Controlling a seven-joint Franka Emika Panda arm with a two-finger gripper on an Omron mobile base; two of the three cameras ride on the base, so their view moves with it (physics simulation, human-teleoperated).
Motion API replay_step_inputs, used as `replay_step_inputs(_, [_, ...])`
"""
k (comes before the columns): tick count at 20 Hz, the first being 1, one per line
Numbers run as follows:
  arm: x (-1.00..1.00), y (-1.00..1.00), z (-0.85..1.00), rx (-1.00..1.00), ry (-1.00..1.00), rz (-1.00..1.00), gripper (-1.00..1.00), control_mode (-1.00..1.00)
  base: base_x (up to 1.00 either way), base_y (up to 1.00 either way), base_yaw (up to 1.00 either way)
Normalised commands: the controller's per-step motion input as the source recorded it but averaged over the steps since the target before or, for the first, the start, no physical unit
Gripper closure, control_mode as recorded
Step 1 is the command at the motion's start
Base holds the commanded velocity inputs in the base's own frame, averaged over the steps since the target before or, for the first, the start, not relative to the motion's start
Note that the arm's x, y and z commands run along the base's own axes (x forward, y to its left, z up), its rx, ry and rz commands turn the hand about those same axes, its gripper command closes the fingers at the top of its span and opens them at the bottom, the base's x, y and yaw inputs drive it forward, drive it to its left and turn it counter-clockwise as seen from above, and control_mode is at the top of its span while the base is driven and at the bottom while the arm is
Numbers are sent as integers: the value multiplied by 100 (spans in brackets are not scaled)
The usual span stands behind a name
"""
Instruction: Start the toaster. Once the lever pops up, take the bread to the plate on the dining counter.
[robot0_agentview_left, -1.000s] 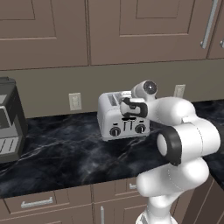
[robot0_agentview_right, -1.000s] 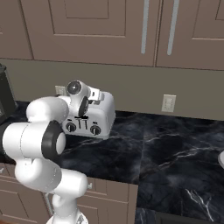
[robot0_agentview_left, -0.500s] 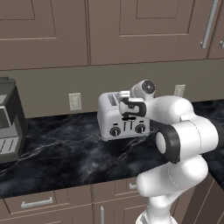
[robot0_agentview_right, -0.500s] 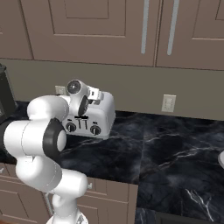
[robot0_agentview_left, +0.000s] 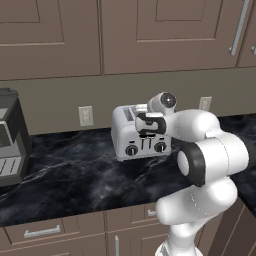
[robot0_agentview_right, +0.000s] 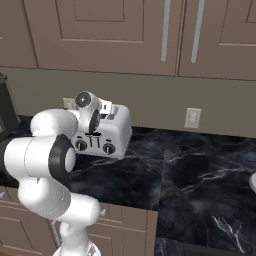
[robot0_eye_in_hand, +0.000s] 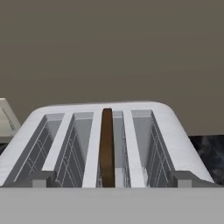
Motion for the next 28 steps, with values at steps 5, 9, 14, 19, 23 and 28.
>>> replay_step_inputs(5, [7,0,0,0,0,0,-100,-100,0,0,0])
replay_step_inputs(9, [6,0,-1,0,0,0,-100,-100,0,0,0])
replay_step_inputs(14, [3,2,-4,0,0,0,-100,-100,0,0,0])
replay_step_inputs(19, [3,3,-9,0,1,0,-100,-100,0,0,0])
replay_step_inputs(23, [5,1,-13,0,1,0,-100,-100,0,0,0])
replay_step_inputs(28, [6,0,-12,0,1,0,-100,-100,0,0,0])
